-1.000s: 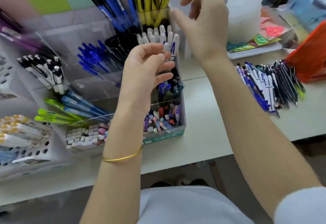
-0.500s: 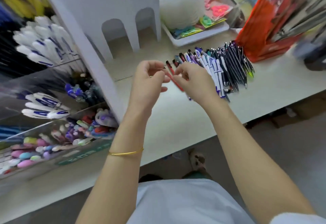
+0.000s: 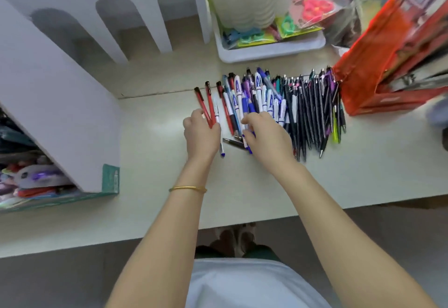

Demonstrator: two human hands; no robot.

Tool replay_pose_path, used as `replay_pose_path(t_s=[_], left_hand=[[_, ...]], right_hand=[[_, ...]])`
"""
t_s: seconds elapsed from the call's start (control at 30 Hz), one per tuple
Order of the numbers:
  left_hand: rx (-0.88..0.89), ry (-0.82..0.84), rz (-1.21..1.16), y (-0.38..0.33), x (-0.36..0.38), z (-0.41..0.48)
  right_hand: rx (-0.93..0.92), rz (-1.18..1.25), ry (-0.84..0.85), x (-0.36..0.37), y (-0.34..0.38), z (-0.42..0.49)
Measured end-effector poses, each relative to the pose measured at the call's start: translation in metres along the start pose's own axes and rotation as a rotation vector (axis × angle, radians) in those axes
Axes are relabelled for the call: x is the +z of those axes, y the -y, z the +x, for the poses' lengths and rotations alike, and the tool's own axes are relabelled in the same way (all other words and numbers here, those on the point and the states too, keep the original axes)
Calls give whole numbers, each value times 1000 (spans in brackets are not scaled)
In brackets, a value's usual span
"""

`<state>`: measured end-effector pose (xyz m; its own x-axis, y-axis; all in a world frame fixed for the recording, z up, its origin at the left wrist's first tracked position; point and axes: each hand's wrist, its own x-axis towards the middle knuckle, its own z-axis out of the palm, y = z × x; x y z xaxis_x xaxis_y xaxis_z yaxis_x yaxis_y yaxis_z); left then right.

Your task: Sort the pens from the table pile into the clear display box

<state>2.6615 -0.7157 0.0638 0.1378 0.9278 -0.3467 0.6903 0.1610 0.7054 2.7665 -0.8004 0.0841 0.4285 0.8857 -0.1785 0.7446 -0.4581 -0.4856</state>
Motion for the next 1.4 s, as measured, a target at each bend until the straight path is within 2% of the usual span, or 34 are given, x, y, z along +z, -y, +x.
replay_pose_path(t_s=[0.2,0.37,0.57,0.87,1.07,1.23,1.4], left_hand=[[79,3,237,-12,4,34],[108,72,299,-10,2,46],[75,-9,464,-8,11,39],[65,-54,298,-26,24,43],[24,36,314,-36,27,45],[-72,192,262,-44,23,52],[-65,225,295,-50,29,44]], right_hand=[[40,82,-32,0,9,18],[88,165,-35,-3,12,29],[78,208,-36,-3,8,39],[69,266,-36,-12,-15,50],[60,282,-26,-14,-16,55],[87,296,-34,-17,-16,56],[161,410,-81,-20,-19,55]])
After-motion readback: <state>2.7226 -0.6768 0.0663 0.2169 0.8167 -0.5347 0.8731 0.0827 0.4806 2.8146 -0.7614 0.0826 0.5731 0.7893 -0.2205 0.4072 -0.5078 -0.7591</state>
